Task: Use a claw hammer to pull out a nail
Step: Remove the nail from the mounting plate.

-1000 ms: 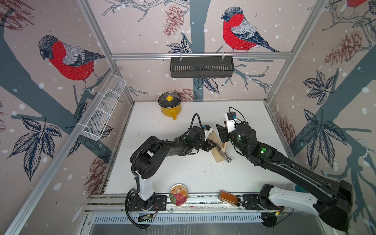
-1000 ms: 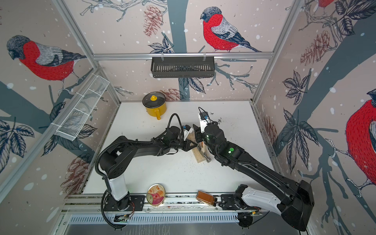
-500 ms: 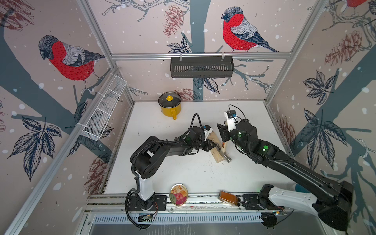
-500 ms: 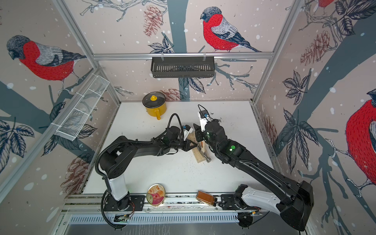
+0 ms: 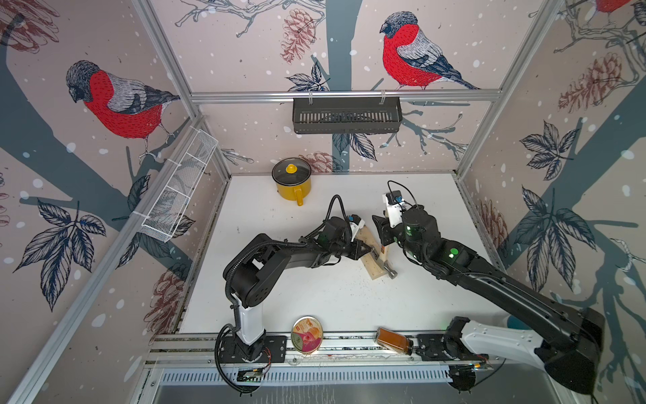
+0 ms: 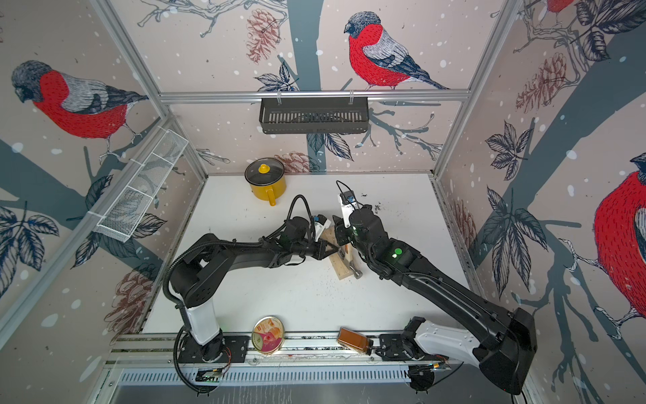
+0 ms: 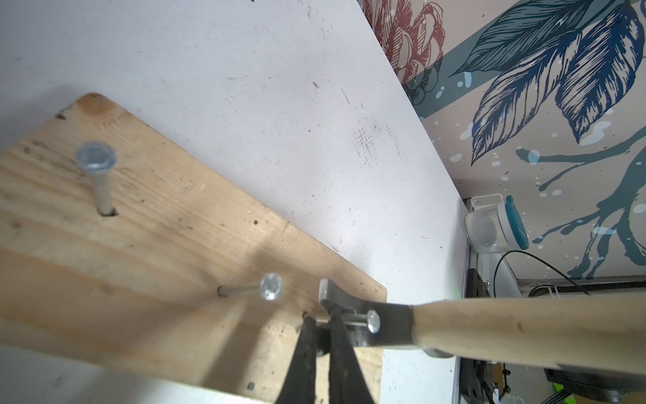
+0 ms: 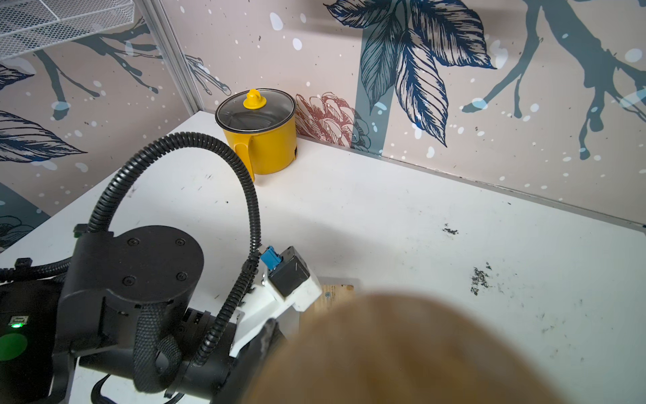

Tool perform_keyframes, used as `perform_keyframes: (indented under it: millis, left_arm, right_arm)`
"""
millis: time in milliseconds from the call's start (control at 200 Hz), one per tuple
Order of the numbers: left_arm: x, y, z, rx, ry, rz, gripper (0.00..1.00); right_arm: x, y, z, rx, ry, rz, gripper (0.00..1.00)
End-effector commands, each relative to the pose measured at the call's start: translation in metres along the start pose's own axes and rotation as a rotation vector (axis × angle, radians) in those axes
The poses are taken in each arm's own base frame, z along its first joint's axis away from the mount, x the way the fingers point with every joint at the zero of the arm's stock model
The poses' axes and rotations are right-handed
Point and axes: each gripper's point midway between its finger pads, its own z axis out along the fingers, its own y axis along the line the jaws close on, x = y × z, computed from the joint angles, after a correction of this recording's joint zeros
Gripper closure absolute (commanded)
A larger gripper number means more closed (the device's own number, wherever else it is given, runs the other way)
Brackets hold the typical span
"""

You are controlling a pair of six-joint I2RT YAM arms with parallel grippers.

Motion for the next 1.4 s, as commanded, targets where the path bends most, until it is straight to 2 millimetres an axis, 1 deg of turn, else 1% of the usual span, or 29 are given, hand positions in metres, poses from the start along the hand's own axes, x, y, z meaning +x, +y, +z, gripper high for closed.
perform_keyframes:
  millis: [0, 205, 335, 480, 670, 730, 835, 921, 1136, 1206, 1396]
  left_arm:
    - [-0.003, 0.003, -0.002, -0.022, -0.013, 0.025, 1.0]
    - [-0.003, 0.004, -0.003, -0.025, -0.014, 0.023, 1.0]
    - [-0.004, 0.005, -0.004, -0.026, -0.016, 0.021, 0.91]
    - [-0.006, 0.005, -0.006, -0.016, -0.018, 0.02, 0.81]
    - [-0.009, 0.005, -0.011, -0.017, -0.034, 0.023, 0.59]
    - [-0.011, 0.004, -0.014, -0.019, -0.045, 0.029, 0.54]
    - [-0.015, 0.007, -0.021, -0.038, -0.064, 0.032, 0.54]
    - [-0.018, 0.014, -0.026, -0.067, -0.083, 0.02, 0.54]
    - [-0.022, 0.05, -0.037, -0.203, -0.126, -0.043, 0.59]
    - [-0.024, 0.058, -0.035, -0.237, -0.131, -0.056, 0.59]
    - [-0.034, 0.075, -0.022, -0.287, -0.131, -0.113, 0.58]
  right_arm:
    - [-0.003, 0.001, -0.002, -0.007, 0.001, 0.003, 0.68]
    - [0.002, 0.003, 0.0, -0.017, 0.012, 0.005, 0.86]
    - [0.005, 0.004, 0.001, -0.016, 0.017, 0.003, 0.95]
    - [0.007, 0.003, 0.002, -0.012, 0.019, 0.003, 0.97]
    - [0.006, 0.003, 0.002, -0.013, 0.015, 0.003, 0.98]
    - [0.004, 0.003, 0.0, -0.015, 0.01, 0.002, 0.98]
    - [0.002, 0.004, 0.0, -0.015, 0.007, 0.002, 0.98]
    - [0.001, 0.004, 0.0, -0.016, 0.004, 0.0, 0.99]
    - [-0.001, 0.005, 0.001, -0.02, -0.004, -0.003, 0.98]
    - [-0.002, 0.005, 0.0, -0.021, -0.009, -0.003, 0.99]
    - [-0.006, 0.007, 0.0, -0.028, -0.015, -0.003, 0.99]
